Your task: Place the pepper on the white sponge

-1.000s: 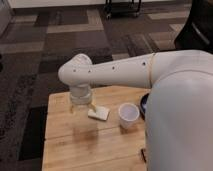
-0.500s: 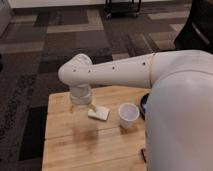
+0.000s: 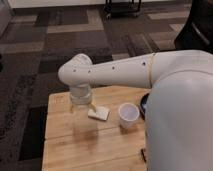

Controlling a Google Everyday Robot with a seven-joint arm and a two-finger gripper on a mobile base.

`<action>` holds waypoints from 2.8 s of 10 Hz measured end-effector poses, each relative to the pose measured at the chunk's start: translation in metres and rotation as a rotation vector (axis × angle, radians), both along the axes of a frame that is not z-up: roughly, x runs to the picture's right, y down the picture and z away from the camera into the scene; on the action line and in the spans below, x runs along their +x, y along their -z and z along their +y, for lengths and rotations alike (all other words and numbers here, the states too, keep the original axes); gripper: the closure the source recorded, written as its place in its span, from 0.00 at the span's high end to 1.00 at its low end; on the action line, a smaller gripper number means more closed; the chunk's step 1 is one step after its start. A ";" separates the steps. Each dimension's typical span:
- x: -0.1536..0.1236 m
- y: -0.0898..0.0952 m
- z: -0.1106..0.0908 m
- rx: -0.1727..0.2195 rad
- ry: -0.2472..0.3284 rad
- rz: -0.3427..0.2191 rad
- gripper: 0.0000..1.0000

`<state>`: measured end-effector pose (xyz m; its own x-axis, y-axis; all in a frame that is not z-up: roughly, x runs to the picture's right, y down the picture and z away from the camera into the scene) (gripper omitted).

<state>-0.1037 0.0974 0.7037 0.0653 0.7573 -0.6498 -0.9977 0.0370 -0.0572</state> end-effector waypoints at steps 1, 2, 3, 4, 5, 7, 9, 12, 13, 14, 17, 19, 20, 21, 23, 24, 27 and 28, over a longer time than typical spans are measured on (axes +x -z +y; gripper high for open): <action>0.000 0.000 0.000 0.000 0.000 0.000 0.65; 0.000 0.000 0.000 0.000 0.000 0.000 0.65; 0.000 0.000 0.000 0.000 0.000 0.000 0.65; 0.000 0.000 0.000 0.000 0.000 0.000 0.65; 0.000 0.000 0.000 0.000 0.000 0.000 0.65; 0.000 0.000 0.000 0.000 0.000 0.000 0.65; 0.000 0.000 0.000 0.000 0.000 0.000 0.65; 0.001 0.000 0.000 0.000 0.000 0.001 0.65; 0.007 0.001 -0.002 0.012 -0.005 0.011 0.65; 0.021 0.002 -0.005 0.025 -0.013 0.032 0.65; 0.069 0.012 -0.015 0.065 -0.078 0.065 0.65; 0.111 0.025 -0.021 0.092 -0.136 0.089 0.65; 0.138 0.036 -0.025 0.107 -0.175 0.106 0.65; 0.183 0.059 -0.025 0.117 -0.226 0.154 0.65; 0.194 0.066 -0.024 0.116 -0.237 0.168 0.65; 0.192 0.066 -0.024 0.116 -0.235 0.164 0.65; 0.193 0.065 -0.024 0.116 -0.235 0.165 0.65; 0.192 0.065 -0.024 0.116 -0.234 0.165 0.65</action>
